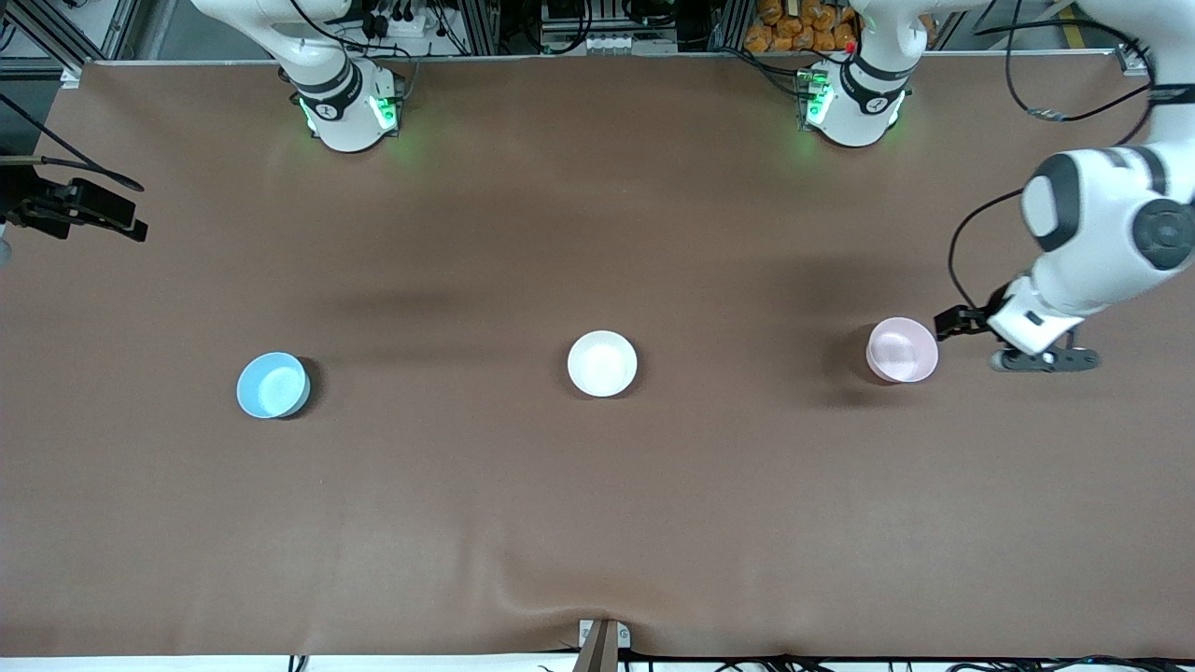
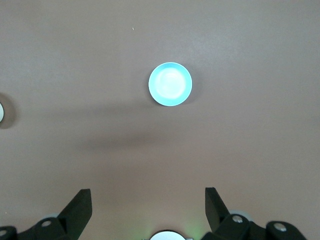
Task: Stack pink and blue bowls on white bowl
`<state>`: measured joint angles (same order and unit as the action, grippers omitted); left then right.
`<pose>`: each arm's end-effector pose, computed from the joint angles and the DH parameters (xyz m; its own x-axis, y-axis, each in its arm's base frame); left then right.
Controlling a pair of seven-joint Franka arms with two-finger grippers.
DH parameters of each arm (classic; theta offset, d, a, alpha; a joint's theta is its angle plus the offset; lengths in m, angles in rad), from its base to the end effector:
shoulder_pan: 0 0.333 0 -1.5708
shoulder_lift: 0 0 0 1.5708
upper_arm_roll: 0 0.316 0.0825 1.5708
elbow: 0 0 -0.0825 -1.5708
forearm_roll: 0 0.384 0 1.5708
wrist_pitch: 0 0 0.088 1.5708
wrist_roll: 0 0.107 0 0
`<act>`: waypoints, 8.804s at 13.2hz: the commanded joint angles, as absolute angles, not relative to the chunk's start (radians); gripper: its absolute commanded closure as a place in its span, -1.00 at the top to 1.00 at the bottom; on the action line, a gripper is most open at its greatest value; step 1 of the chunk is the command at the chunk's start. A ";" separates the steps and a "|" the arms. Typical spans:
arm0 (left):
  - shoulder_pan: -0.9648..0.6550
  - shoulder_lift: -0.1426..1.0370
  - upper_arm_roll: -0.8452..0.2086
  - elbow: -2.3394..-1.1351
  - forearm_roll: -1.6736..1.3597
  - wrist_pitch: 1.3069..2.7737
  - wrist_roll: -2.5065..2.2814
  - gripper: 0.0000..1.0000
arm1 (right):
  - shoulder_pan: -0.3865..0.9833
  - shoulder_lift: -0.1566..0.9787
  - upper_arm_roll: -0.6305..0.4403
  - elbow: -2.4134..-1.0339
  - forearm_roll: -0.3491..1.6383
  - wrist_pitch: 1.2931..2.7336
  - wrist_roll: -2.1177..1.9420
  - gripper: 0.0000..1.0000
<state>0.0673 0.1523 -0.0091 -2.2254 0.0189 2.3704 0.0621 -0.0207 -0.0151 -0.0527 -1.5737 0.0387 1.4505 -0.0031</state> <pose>0.5410 0.0318 0.3050 0.9998 -0.0174 -0.0081 -0.0174 -0.9998 -0.0112 0.5355 -0.0351 0.6216 0.9921 -0.0651 -0.1077 -0.0697 -0.9968 -0.0398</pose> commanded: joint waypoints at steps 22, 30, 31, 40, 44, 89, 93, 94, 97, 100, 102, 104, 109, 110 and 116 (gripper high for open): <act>0.117 0.339 -0.035 -2.264 -0.025 2.637 0.167 -1.00 | -0.029 0.002 -0.051 -1.548 0.046 1.431 0.008 1.00; 0.112 0.321 -0.175 -2.034 -0.163 2.327 0.045 -1.00 | -0.029 0.003 -0.051 -1.540 0.046 1.422 0.008 1.00; 0.107 0.327 -0.211 -1.996 -0.163 2.304 -0.019 -1.00 | -0.029 0.003 -0.051 -1.540 0.046 1.422 0.008 1.00; -0.279 0.458 -0.244 -1.737 -0.143 2.258 -0.676 -1.00 | -0.029 0.003 -0.051 -1.540 0.044 1.422 0.008 1.00; -0.406 0.550 -0.239 -1.657 -0.111 2.266 -0.816 -1.00 | -0.029 0.003 -0.051 -1.540 0.044 1.422 0.008 1.00; -0.437 0.462 -0.204 -1.663 0.020 2.226 -0.910 1.00 | -0.057 0.488 -0.054 -1.496 -0.060 1.863 -0.183 1.00; -0.370 0.374 -0.204 -1.651 0.032 2.117 -0.871 1.00 | -0.107 0.546 -0.052 -1.534 -0.054 1.875 -0.178 1.00; -0.350 0.362 -0.204 -1.635 0.032 2.071 -0.844 1.00 | -0.110 0.549 -0.052 -1.543 -0.052 1.876 -0.178 1.00; -0.286 0.330 -0.204 -1.595 0.032 1.976 -0.703 1.00 | -0.110 0.549 -0.052 -1.558 -0.052 1.875 -0.178 1.00; -0.224 0.310 -0.206 -1.577 0.031 1.928 -0.544 1.00 | -0.113 0.535 -0.054 -1.655 -0.051 1.966 -0.158 1.00; -0.195 0.296 -0.206 -1.575 0.031 1.908 -0.519 1.00 | -0.117 0.523 -0.054 -1.707 -0.051 2.026 -0.158 1.00; -0.167 0.270 -0.212 -1.574 0.031 1.866 -0.476 1.00 | -0.129 0.522 -0.054 -1.741 -0.051 2.072 -0.158 1.00; -0.043 0.160 -0.219 -1.563 0.014 1.728 -0.300 1.00 | -0.137 0.515 -0.051 -1.854 -0.046 2.209 -0.152 1.00; -0.038 0.134 -0.212 -1.563 0.014 1.697 -0.273 1.00 | -0.132 0.505 -0.051 -1.867 -0.040 2.207 -0.125 1.00; -0.066 -0.038 -0.121 -1.572 -0.011 1.476 -0.227 1.00 | -0.117 0.518 -0.049 -1.893 -0.040 2.212 -0.092 0.56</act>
<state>-0.0417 0.0195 -0.1563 -1.5525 0.0045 1.5238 -0.2518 -0.1158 0.5504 -0.0517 -1.8558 -0.0413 2.1977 -0.1067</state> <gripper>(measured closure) 0.000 0.004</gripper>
